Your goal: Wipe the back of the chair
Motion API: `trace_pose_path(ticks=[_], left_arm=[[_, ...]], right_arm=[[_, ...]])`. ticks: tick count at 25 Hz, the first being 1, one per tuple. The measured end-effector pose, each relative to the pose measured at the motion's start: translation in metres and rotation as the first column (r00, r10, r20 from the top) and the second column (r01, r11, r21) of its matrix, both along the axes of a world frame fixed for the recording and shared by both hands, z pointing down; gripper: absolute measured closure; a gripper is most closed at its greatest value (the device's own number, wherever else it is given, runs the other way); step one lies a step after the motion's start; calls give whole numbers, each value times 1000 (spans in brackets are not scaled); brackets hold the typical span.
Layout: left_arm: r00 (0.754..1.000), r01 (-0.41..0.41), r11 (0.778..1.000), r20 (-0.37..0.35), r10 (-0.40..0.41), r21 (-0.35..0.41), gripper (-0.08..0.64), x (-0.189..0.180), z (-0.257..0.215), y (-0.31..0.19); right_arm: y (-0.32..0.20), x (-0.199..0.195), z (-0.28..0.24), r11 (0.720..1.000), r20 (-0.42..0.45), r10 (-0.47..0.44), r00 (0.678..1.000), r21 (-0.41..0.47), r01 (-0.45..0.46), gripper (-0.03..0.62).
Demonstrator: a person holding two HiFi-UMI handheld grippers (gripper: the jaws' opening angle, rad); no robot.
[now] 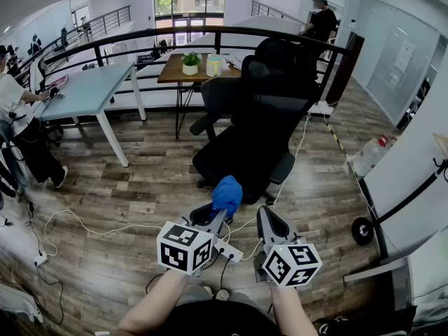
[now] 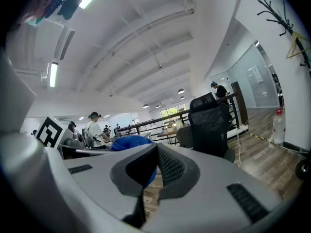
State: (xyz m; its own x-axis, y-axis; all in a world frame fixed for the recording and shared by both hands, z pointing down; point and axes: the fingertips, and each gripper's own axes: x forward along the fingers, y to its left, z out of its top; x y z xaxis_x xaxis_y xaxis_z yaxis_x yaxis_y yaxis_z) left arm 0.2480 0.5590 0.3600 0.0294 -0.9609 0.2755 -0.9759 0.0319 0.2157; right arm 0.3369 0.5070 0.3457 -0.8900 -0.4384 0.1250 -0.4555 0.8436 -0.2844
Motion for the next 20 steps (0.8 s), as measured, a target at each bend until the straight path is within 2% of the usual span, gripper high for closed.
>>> trace_pose_path(ticks=[9, 14, 17, 20], left_arm=[[999, 40, 999, -28, -41, -15, 482, -5, 15, 13], [999, 34, 999, -41, -33, 17, 482, -6, 0, 8], [998, 47, 999, -40, -46, 23, 482, -10, -5, 10], [996, 74, 997, -48, -73, 28, 482, -17, -5, 13]], right_arm=[[-4, 15, 11, 1000, -51, 12, 999, -10, -13, 566], [-8, 21, 6, 998, -23, 48, 999, -28, -49, 566], [-8, 21, -1, 998, 38, 39, 999, -57, -36, 565], [-11, 18, -3, 998, 58, 21, 998, -64, -17, 565]])
